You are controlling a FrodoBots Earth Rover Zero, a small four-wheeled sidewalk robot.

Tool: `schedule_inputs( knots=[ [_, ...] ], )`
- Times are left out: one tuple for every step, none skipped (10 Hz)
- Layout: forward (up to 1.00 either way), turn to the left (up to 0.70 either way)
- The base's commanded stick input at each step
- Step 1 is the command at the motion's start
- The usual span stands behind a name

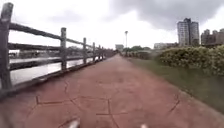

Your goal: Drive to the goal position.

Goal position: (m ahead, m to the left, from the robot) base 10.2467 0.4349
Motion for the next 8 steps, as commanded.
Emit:
schedule_inputs(
  knots=[
    [0.7, 0.0],
    [0.7, 0.0],
    [0.7, 0.0],
    [0.7, 0.0],
    [0.7, 0.0],
    [0.7, 0.0],
    [0.7, 0.0],
    [0.7, 0.0]
  ],
)
